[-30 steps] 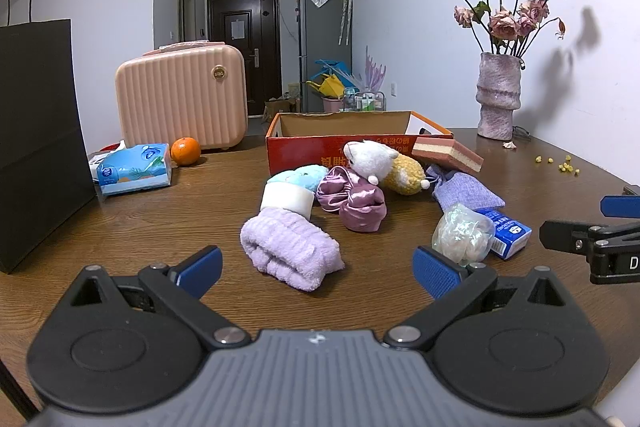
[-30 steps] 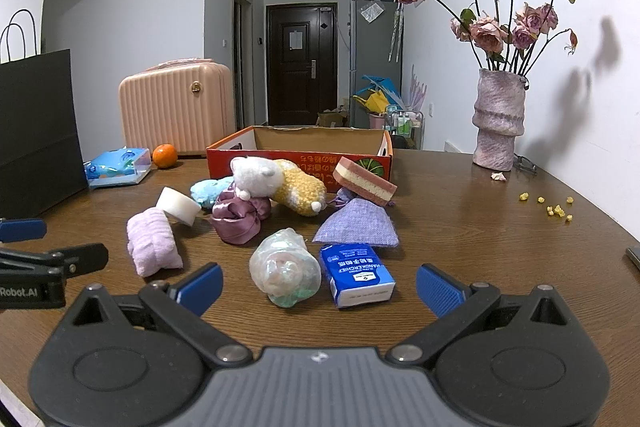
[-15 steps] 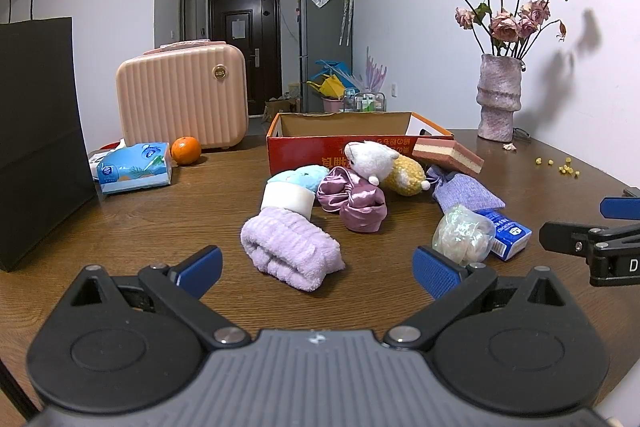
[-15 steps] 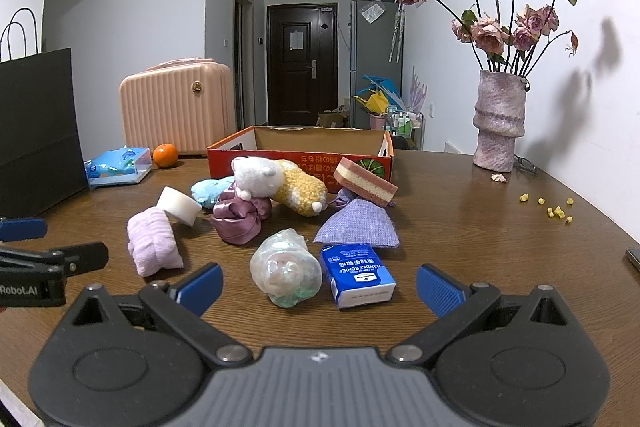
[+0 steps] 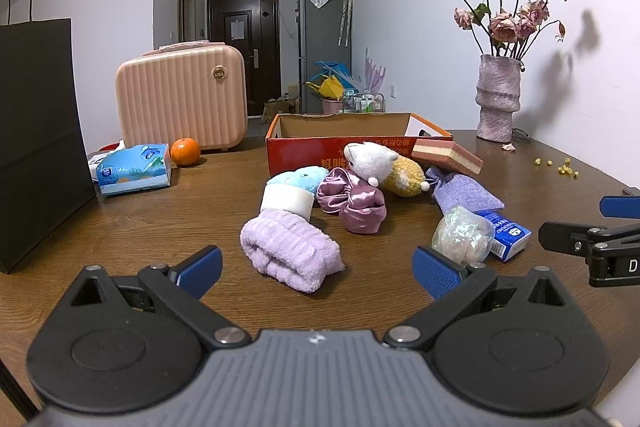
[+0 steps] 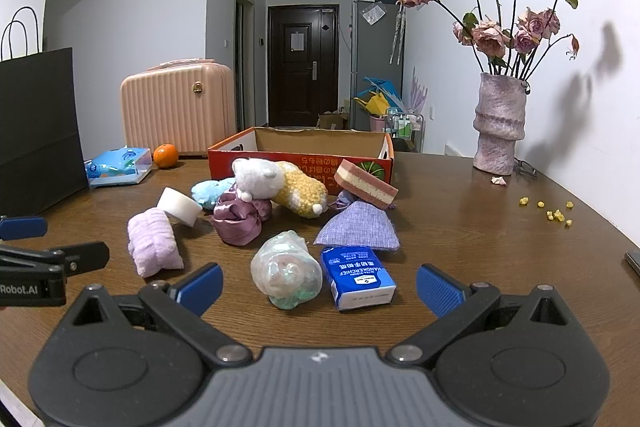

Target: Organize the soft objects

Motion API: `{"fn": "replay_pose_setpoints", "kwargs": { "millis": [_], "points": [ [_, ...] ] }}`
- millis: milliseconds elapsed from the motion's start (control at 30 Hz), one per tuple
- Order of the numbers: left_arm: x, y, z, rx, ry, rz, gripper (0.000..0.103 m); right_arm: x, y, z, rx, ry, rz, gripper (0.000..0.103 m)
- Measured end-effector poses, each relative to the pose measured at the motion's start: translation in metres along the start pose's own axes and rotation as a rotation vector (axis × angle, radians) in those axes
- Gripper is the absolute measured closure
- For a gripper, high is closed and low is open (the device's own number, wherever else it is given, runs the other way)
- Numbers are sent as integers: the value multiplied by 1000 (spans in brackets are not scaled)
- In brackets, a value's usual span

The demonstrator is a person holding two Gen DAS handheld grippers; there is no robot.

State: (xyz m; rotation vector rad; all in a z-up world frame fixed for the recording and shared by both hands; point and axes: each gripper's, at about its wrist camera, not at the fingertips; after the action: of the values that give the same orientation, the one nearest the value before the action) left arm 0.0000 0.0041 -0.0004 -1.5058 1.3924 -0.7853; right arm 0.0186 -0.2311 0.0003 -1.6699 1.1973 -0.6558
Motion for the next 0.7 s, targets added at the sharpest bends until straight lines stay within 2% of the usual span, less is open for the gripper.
{"fn": "replay_pose_setpoints", "kwargs": {
  "millis": [700],
  "points": [
    [-1,-1,1,-2,-1,-2,0,1,-1,5,-5,8,-11,0]
  ]
}}
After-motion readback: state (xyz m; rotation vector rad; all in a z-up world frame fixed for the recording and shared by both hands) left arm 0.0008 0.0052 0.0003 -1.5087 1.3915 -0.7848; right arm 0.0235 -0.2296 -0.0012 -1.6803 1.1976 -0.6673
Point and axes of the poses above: each gripper's, at about its wrist camera, not at the fingertips, and z roughly the way its jaws point, x to its right, y to its underside, and after that the axes turned 13 degrees about -y, right-handed
